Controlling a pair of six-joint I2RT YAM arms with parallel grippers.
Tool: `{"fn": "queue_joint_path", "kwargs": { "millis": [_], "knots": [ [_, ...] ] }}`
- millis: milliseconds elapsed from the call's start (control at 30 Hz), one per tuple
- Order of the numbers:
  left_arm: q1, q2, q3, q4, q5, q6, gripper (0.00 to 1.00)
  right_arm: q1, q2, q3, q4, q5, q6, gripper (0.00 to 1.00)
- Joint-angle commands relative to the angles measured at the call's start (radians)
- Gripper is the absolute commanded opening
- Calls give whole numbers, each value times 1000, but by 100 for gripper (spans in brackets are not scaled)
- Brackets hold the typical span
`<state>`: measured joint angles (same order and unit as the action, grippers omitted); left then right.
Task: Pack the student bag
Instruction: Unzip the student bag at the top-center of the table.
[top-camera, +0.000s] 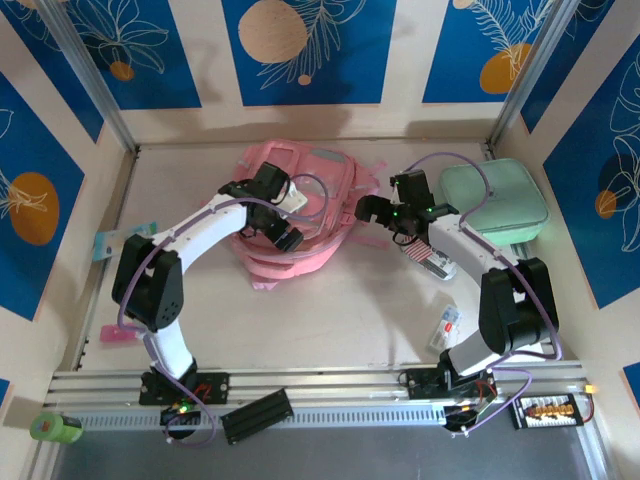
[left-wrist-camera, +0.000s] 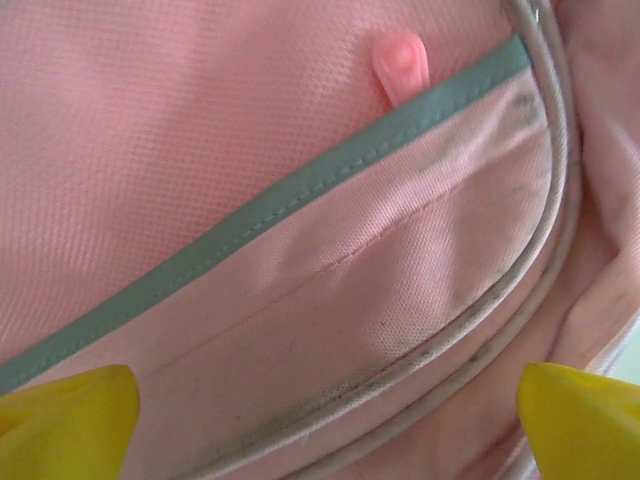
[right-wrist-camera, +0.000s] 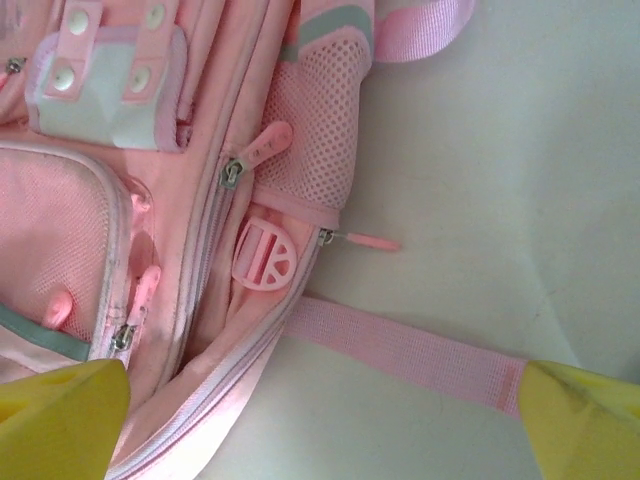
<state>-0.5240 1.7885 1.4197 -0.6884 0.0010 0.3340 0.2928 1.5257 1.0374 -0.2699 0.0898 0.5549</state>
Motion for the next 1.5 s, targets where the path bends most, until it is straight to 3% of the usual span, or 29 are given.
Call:
{"fn": "queue_joint_path", "kwargs": {
  "millis": [0, 67, 167, 433, 667, 833, 900, 1033, 1467],
  "knots": [
    [0, 40, -1, 11, 6, 261, 95, -12, -24, -13, 21, -59, -2, 99],
    [-1, 67, 11, 5, 17, 350, 93, -14, -21, -13, 24, -74, 2, 99],
    [2, 100, 21, 51, -55, 434, 88, -15, -12, -8, 21, -90, 9, 99],
    [15, 167, 125, 65, -80, 479, 68, -9, -19, -10, 22, -95, 43, 99],
    [15, 143, 143, 67, -20, 478, 32, -10, -31, -10, 6, -88, 64, 100],
    [21, 81, 109, 85, 39, 457, 12, -9, -28, -10, 16, -102, 74, 99],
    [23, 45, 84, 111, 74, 432, 5, -12, -16, -5, 40, -163, 76, 98],
    [26, -38, 12, 199, 140, 398, 0, -16, 34, 21, 128, -276, 109, 95],
    [88, -230, -199, 383, 276, 243, 0, -24, 401, 351, 195, -435, 99, 90]
  ]
}}
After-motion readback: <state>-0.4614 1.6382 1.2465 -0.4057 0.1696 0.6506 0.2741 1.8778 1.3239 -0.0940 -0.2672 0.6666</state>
